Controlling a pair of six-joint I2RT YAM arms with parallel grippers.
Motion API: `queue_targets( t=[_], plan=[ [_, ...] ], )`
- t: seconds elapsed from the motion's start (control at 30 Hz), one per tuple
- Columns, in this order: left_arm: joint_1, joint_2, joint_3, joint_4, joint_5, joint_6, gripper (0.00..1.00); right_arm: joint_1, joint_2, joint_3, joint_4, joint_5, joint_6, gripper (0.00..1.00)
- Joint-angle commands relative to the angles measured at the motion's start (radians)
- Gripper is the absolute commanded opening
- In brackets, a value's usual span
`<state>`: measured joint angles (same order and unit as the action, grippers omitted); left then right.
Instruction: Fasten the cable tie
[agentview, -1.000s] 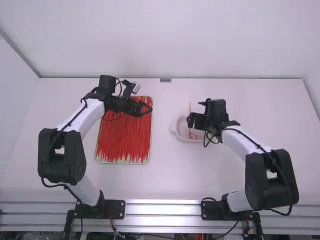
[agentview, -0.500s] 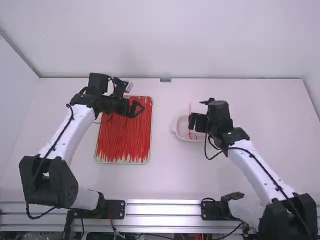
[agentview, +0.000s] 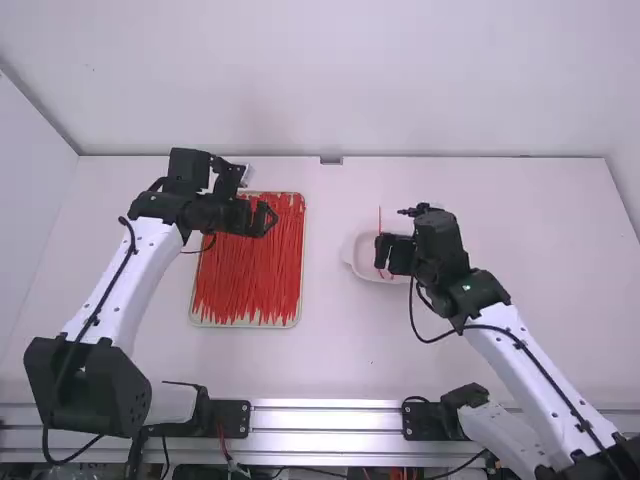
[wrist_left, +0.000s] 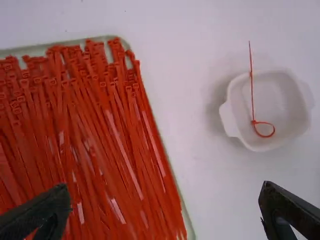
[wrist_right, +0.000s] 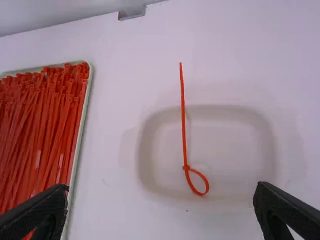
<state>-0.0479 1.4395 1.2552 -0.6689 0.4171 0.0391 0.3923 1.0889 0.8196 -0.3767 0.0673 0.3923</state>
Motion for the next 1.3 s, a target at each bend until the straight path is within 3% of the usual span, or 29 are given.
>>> queue_targets(
  t=[0.0, 0.33, 0.73, 0.83, 1.27],
  plan=[
    [0.028, -0.039, -0.025, 0.011, -0.019, -0.026, 0.97, -0.015, -0.029, -0.029, 0.015, -0.001, -0.017, 0.97],
    [0.048, -0.151, -0.137, 0.123, -0.131, -0.039, 0.86, -0.139, -0.153, -0.152, 0.139, -0.067, -0.141, 0.84],
    [0.048, -0.37, -0.355, 0.342, -0.35, -0.039, 0.64, -0.392, -0.406, -0.406, 0.377, -0.067, -0.392, 0.59],
    [0.048, -0.435, -0.42, 0.407, -0.415, -0.039, 0.57, -0.392, -0.477, -0.476, 0.377, -0.067, -0.392, 0.52],
    [0.048, -0.745, -0.73, 0.669, -0.417, -0.039, 0.26, -0.392, -0.765, -0.765, 0.377, -0.067, -0.392, 0.23]
  ],
)
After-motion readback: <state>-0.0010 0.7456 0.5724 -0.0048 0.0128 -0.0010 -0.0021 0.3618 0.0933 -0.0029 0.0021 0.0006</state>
